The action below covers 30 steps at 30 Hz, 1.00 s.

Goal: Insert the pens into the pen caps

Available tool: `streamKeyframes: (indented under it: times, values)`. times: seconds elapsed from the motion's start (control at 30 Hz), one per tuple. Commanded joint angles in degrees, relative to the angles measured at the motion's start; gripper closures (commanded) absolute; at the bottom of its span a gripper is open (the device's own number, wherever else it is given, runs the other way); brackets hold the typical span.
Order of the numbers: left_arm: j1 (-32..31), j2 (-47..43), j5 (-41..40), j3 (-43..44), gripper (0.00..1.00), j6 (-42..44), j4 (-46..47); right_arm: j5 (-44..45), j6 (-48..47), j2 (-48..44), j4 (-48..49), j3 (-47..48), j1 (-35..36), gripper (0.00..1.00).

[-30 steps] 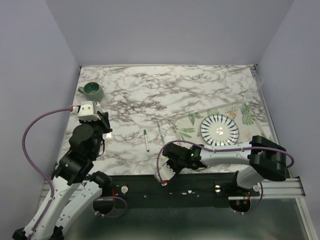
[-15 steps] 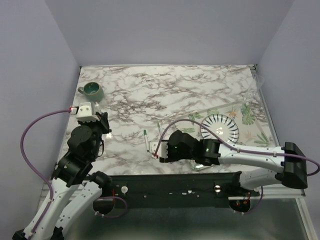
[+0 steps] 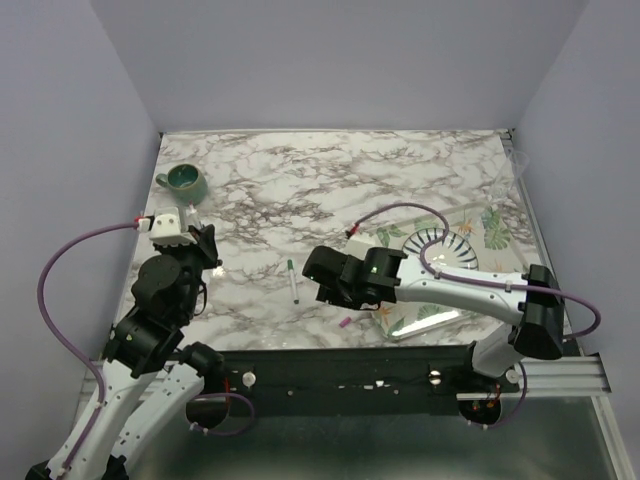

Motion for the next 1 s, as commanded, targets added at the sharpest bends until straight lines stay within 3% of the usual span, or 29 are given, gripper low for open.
streamKeyframes:
  times: [0.0,0.13,0.43,0.77,0.97]
  values:
    - [0.2,-1.1,0.6,-0.6,1.0,-0.7,1.4,-5.0,37.9,2.7,-20.0,-2.1,-3.8,0.45]
    - [0.2,-0.9,1.1,-0.5,1.0,-0.7,1.4,-14.2,39.8,3.6,-14.4,-8.6,-8.3,0.49]
    - [0.2,-0.9,1.5,-0.5,1.0,-0.7,1.3,-13.8,47.0,9.8,-18.1,-4.2,-9.1,0.51]
    - [0.2,-1.7,1.1,-0.6,1.0,-0.8,1.4,-15.3,49.9,10.2,-7.7,-11.0,-9.2,0.53]
    - [0.2,-2.0,1.1,-0.5,1.0,-0.8,1.2,-17.0,50.6,12.7,-6.2,-12.0,-9.1,0.55]
